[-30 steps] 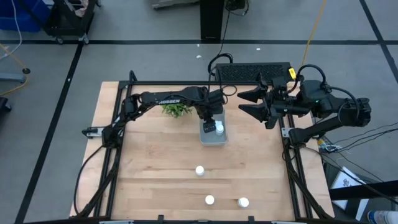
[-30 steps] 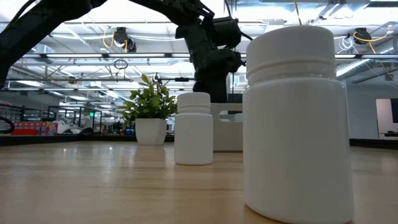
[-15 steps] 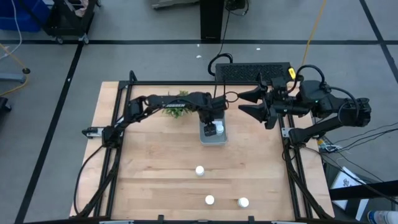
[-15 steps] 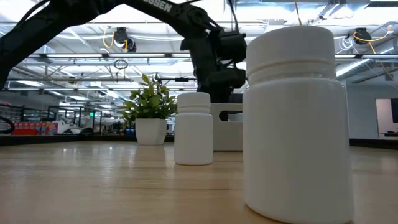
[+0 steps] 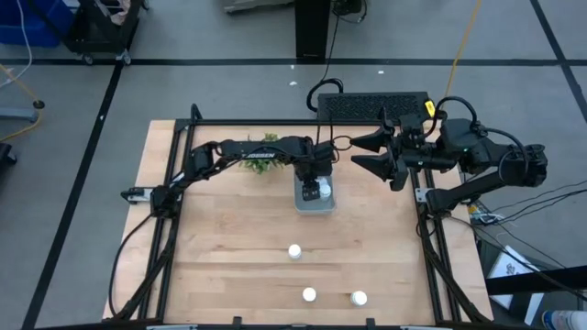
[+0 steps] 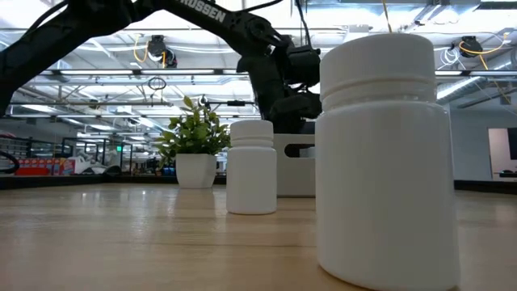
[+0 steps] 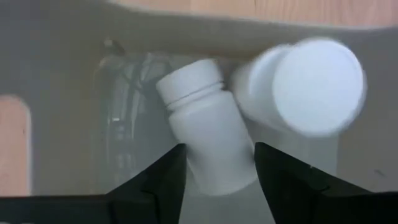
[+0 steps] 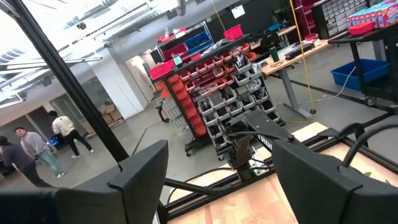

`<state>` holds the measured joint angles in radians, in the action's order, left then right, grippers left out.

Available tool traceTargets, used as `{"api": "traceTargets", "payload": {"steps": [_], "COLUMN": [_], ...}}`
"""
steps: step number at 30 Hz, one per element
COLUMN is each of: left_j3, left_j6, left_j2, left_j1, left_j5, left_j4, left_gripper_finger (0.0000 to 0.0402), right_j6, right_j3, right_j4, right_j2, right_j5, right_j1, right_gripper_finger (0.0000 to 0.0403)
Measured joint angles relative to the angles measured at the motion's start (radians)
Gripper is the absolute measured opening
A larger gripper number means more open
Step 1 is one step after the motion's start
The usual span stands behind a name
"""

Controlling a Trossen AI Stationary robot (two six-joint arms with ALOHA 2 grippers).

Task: Pick and place pill bottles into a basket
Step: Put the white pill bottle into the gray bin

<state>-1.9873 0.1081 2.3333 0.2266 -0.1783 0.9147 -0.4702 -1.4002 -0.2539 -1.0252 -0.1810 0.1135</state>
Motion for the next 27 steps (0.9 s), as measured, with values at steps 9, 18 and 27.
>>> {"api": "traceTargets", "payload": {"steps": [9,18,27], "left_j3": [0.000,-0.002,-0.002], "left_j6": [-0.032,-0.022,-0.010], "left_j2": [0.003,0.027,0.043], "left_j1": [0.003,-0.014,-0.012], "left_j5": [-0.035,-0.018,-0.028], "left_j4": [0.007,-0.011,-0.054], "left_gripper_finger": [0.0202,0.0202,0.0207], "right_j6": [0.000,-0.015,-0.031], "right_j3": [0.000,0.000,0.000], "right_j4": [-0.002,-0.002,-0.002], "right_j2": [0.000,0.000,0.000], "right_j5": [-0.003,-0.005,-0.005], "right_j1": [0.000,0.000,0.000], "right_gripper_finger": [0.0281,0.0281,0.0281]}}
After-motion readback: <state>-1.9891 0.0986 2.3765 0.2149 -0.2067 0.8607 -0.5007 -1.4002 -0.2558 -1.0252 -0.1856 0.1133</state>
